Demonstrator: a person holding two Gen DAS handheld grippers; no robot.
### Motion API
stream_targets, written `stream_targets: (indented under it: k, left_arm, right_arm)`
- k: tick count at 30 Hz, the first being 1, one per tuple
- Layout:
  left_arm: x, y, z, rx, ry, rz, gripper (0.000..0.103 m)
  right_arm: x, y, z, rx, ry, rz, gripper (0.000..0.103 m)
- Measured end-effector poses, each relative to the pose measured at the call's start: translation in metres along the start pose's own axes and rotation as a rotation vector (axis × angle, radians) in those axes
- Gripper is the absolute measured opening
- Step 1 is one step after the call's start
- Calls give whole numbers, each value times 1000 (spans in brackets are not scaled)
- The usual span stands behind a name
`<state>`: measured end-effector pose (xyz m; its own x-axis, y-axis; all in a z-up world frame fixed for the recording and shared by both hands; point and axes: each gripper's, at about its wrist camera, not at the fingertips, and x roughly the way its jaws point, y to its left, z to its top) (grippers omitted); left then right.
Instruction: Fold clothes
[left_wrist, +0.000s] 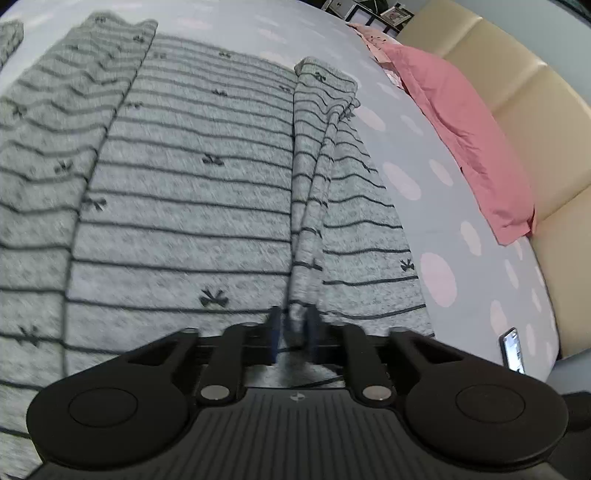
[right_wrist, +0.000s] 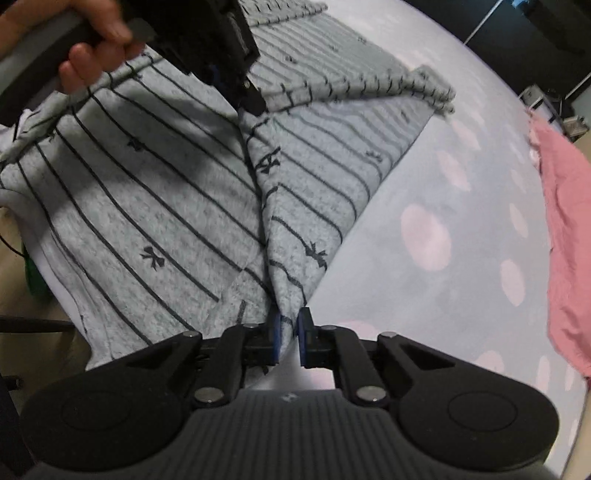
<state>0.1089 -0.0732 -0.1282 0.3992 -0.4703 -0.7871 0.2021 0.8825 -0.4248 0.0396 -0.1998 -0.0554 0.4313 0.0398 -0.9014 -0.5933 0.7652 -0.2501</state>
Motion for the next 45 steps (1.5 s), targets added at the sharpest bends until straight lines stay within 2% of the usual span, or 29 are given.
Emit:
stream_targets:
  k: [2,3,4,7,9,10,12,14,17,21,23,24,26,30,35,36,38,40,42,45]
  left_arm:
    - [-8,-3,7,36,-14,31,26]
    - [-13,-4,11,59,-22,51,26]
    - [-16,-7,17,83,-29,65,26]
    - [-23,-17,36,152,-43,89,26]
    - [-24,-25,48,201,-52,103,30]
    - [-25,-30,53,232,-60,113,36]
    - [-18,-45,68,302,-82,133,43]
    - [-8,-63,82,375,-106,140,43]
    - [13,-88,101,468,-136,168,44]
    - [55,-113,129,535,-123,191,46]
    - [77,-122,140,570,-123,211,46]
    - [88,-126,144,595,-125,225,46]
    - [112,-133,153,647,-133,258,46]
    - [156,-145,173,701,-158,309,46]
    - [197,-151,192,736,-177,356,46]
    - [203,-151,195,744,-178,365,46]
    - [209,-146,199,753,-192,404,30]
    - [205,-137,207,713,-198,364,14]
    - [197,-128,215,667,-209,316,7]
    - [177,-109,230,569,-237,222,6]
  right_arm:
    - [1,-14,1,68,14,61,15]
    - [-1,-22,1,109,12,96,22]
    - [-4,-30,2,141,11,126,34]
    - [-16,-51,5,186,2,172,37]
    - [-20,-65,10,181,14,163,42]
    - [-22,-72,12,176,22,157,46]
    - [-18,-86,19,144,48,104,48]
    - [-9,-100,23,115,68,59,48]
    - [10,-134,32,150,66,25,49]
    - [41,-178,46,263,81,25,49]
    - [52,-196,53,298,88,13,55]
    - [56,-204,56,313,86,4,62]
    - [62,-222,62,337,77,-17,63]
    - [67,-243,68,391,34,-40,63]
    - [75,-246,63,462,-9,1,63]
    - [78,-245,63,464,-8,1,63]
    - [81,-245,62,467,-10,-6,63]
    - [82,-244,63,472,-14,-14,63]
    - [83,-242,65,470,-16,-18,63]
    - [82,-237,66,452,-21,-20,63]
